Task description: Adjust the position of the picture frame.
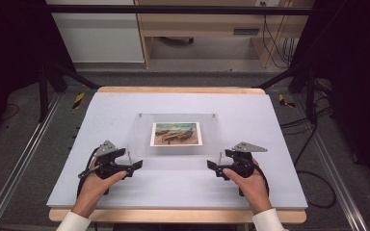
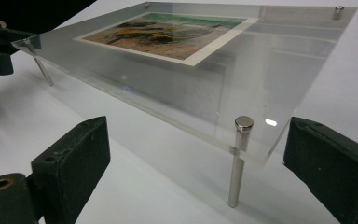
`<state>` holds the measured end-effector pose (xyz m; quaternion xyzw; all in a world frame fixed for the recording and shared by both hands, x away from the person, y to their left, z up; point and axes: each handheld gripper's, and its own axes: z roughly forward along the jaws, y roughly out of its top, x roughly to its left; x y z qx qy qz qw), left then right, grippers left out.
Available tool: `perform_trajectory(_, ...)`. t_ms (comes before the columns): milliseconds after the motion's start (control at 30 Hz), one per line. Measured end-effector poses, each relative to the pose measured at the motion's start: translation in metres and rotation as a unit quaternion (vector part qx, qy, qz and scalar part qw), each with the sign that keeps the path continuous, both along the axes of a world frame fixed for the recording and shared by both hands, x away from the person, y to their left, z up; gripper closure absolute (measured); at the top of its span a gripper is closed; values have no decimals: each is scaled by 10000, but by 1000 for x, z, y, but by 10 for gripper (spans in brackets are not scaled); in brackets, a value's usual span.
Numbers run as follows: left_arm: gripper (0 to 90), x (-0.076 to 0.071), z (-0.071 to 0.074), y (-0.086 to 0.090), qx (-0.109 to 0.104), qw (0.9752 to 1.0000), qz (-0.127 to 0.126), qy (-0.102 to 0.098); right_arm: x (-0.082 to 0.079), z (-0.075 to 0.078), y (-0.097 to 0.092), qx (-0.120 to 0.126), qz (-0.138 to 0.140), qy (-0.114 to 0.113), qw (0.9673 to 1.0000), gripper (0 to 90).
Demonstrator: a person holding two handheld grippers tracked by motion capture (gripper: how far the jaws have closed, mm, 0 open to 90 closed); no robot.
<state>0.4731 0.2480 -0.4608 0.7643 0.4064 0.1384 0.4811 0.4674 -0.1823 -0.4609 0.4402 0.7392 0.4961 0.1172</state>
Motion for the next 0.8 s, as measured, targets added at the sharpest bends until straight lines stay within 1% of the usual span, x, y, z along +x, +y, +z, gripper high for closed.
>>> perform_trajectory(67,75,0,1,0,-19,10000,15,-15,0,0,0,1,-17,12,10000,74)
perform_trajectory(100,75,0,3,1,-62,10000,32,-50,0,1,1,-3,-33,13,10000,74)
perform_trajectory(300,83,-1,10,3,-169,9997,66,-140,4,4,1,19,-78,-9,10000,77)
perform_trajectory(367,96,0,15,3,-259,9994,98,-229,6,5,1,31,-88,-20,10000,79)
perform_trajectory(433,111,0,16,3,-267,9993,98,-249,8,6,2,31,-95,-43,9999,83)
perform_trajectory(500,114,4,19,1,-297,9990,149,-297,10,6,2,13,-96,-54,9999,86)
perform_trajectory(533,116,4,19,1,-297,9990,149,-297,10,6,2,13,-96,-54,9999,86)
perform_trajectory(567,119,7,20,0,-334,9988,208,-285,11,7,3,-7,-148,-11,9999,93)
perform_trajectory(600,122,9,20,-1,-366,9986,259,-279,12,7,3,-25,-146,-17,9999,94)
perform_trajectory(700,130,14,20,-4,-320,9987,305,-249,14,8,2,-66,-219,-8,9997,100)
perform_trajectory(733,133,16,19,-4,-304,9988,324,-227,15,9,2,-77,-275,43,9996,101)
perform_trajectory(800,136,19,18,-4,-300,9986,384,-182,18,9,0,-104,-313,18,9995,106)
